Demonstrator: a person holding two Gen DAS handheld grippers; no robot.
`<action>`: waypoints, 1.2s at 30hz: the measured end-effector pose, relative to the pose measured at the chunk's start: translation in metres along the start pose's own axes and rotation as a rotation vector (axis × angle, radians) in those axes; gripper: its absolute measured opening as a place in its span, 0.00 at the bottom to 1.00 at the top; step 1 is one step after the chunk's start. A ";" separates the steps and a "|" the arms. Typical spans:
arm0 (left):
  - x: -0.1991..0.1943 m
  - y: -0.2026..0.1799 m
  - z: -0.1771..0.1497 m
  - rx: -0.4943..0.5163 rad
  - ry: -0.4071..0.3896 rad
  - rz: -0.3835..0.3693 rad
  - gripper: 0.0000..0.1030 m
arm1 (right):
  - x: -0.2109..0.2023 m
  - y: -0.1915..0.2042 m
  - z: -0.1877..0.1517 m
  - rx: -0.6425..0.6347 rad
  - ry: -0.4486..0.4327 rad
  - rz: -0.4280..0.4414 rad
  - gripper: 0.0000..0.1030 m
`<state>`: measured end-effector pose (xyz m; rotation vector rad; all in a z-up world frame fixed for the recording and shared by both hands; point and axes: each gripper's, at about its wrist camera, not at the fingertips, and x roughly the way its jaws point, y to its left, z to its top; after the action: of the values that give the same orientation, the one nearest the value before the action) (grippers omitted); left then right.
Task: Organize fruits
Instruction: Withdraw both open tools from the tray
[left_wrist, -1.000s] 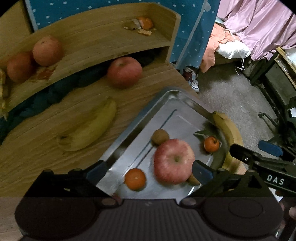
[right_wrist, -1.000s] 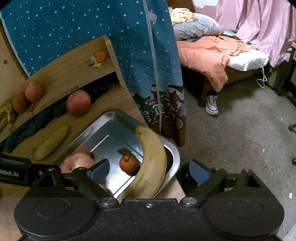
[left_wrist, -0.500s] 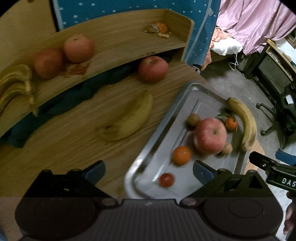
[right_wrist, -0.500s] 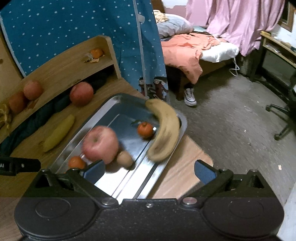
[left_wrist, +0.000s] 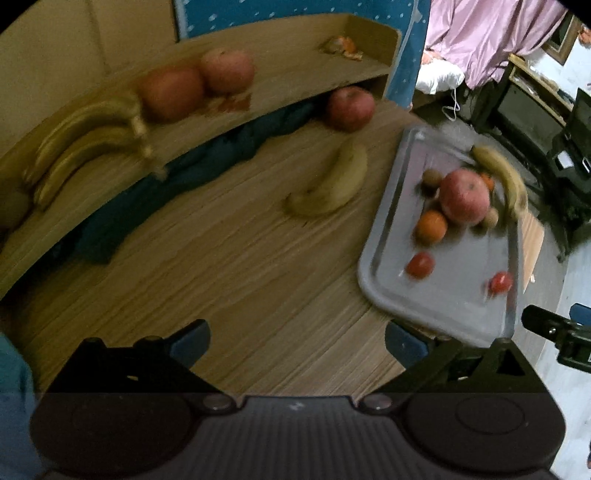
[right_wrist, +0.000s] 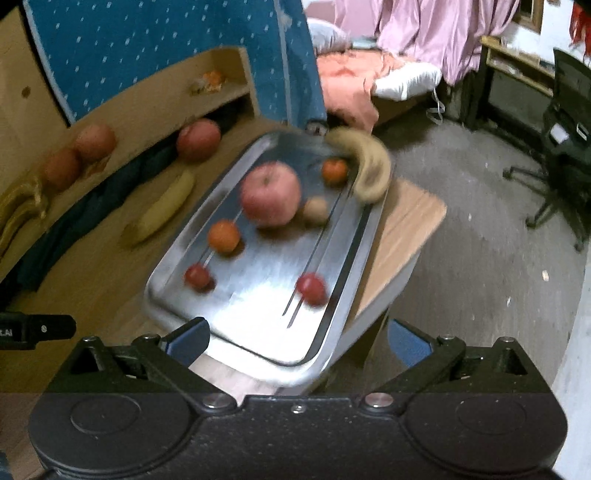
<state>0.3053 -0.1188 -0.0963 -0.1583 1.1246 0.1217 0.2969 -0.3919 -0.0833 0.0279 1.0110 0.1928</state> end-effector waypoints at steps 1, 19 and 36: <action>-0.001 0.005 -0.005 -0.001 0.006 0.001 1.00 | -0.002 0.004 -0.004 0.000 0.013 0.002 0.99; -0.011 0.080 -0.040 -0.169 0.010 0.018 1.00 | -0.012 0.077 -0.029 -0.241 0.123 0.088 0.99; -0.015 0.092 -0.038 -0.248 -0.015 0.058 1.00 | -0.004 0.099 -0.011 -0.356 0.086 0.162 0.99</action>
<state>0.2487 -0.0355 -0.1045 -0.3454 1.0970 0.3139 0.2710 -0.2958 -0.0740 -0.2246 1.0484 0.5229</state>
